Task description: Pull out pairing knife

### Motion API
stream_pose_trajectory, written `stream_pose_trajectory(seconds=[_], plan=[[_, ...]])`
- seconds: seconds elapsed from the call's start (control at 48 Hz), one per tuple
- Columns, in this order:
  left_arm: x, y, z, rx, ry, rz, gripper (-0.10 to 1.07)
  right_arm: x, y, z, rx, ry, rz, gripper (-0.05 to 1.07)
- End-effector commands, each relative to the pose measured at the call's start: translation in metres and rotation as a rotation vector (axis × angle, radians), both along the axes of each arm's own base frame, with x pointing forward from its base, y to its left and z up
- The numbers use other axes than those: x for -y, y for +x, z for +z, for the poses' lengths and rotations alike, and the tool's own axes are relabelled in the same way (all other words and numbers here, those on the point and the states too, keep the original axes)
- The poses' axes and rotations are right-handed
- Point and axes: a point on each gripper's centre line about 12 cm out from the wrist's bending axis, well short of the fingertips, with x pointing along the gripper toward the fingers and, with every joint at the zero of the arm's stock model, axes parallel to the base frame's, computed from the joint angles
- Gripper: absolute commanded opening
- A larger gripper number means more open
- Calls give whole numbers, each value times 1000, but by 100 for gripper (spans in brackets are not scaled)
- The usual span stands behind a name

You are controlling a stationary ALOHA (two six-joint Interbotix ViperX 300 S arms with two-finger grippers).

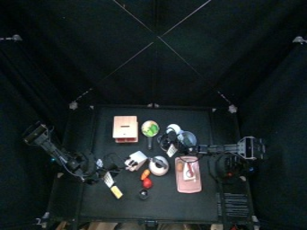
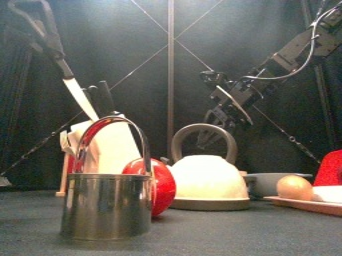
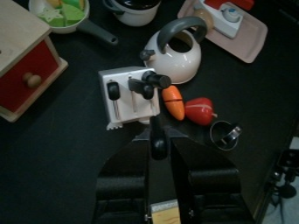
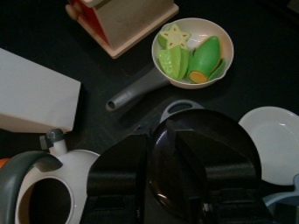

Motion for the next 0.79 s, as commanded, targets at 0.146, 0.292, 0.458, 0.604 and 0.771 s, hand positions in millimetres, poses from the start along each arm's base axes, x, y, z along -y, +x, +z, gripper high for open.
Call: stream_pose_trajectory(seconds=[0.146,0.292,0.458,0.604,0.771], plan=[[1,-14,21,27,-50,-60,48,2,3,10,29,-9,-2,64],[5,-21,18,-1,-79,-101,48,2,3,10,29,-8,1,64],[7,-24,14,-22,-111,-108,48,2,4,11,30,-10,2,64],[8,-23,13,-19,-116,-115,48,2,4,11,30,-10,2,65],[10,-21,16,-4,-132,-130,48,2,4,11,30,-10,2,64]])
